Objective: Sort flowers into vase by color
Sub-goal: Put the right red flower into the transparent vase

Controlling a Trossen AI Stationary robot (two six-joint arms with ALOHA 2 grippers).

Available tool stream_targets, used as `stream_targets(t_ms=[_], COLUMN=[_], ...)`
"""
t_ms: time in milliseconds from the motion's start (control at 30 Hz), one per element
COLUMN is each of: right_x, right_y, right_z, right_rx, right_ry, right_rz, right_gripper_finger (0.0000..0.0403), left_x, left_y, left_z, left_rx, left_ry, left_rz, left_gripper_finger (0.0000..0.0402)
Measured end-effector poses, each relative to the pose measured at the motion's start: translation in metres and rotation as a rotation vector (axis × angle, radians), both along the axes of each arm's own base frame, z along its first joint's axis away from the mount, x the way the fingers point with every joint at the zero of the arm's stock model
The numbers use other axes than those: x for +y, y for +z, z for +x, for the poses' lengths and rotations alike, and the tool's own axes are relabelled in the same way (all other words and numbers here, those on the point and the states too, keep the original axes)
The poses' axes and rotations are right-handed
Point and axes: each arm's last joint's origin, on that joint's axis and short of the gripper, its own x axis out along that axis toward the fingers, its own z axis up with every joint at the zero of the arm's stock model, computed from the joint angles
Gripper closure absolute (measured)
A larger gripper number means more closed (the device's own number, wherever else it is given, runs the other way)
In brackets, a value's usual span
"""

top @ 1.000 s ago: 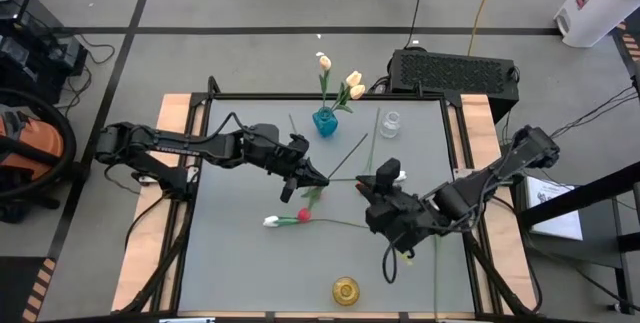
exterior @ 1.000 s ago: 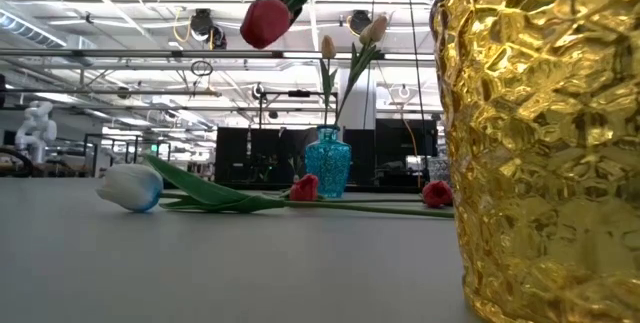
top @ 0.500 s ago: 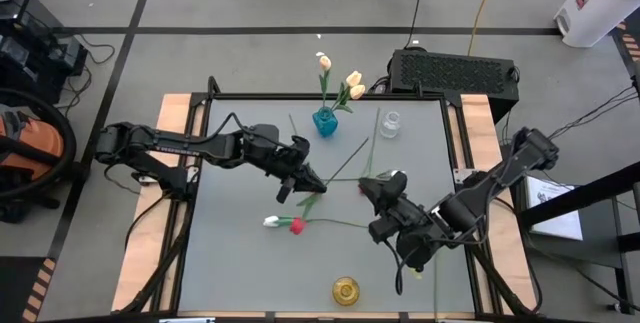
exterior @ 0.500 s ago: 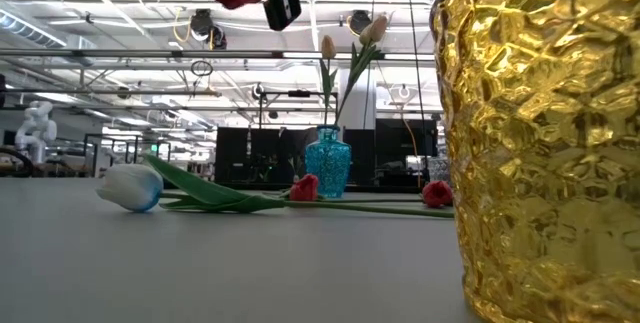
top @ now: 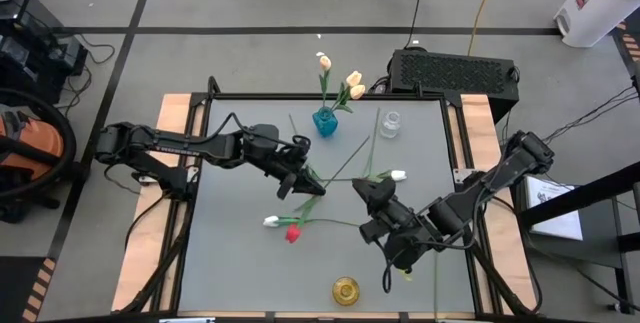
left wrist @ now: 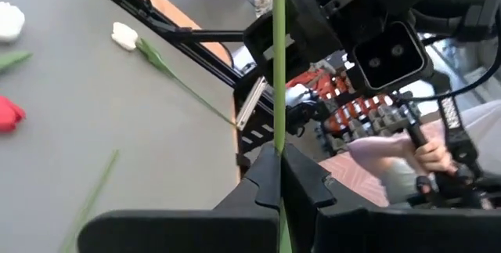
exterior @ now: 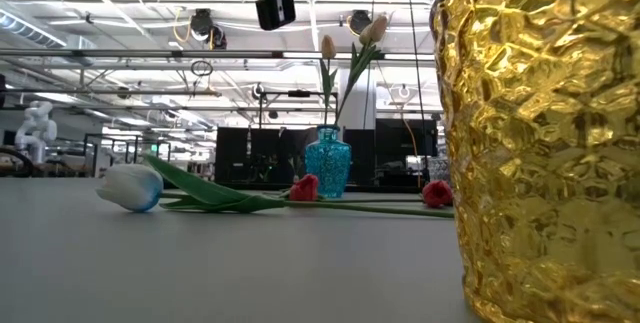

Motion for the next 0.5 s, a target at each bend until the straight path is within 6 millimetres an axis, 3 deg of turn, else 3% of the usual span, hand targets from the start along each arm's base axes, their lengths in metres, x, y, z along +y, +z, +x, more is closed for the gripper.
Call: stream_targets(t_ms=[500], right_x=[-0.018], right_y=[0.000], right_z=[0.009], right_rx=[0.014], right_ry=[-0.056], right_rz=[-0.015], right_gripper_finger=[0.0294], left_x=[-0.001], left_y=[0.006], left_z=[0.001], left_rx=[0.040], left_ry=[0.036], left_rz=[-0.188], left_gripper_finger=[0.0401])
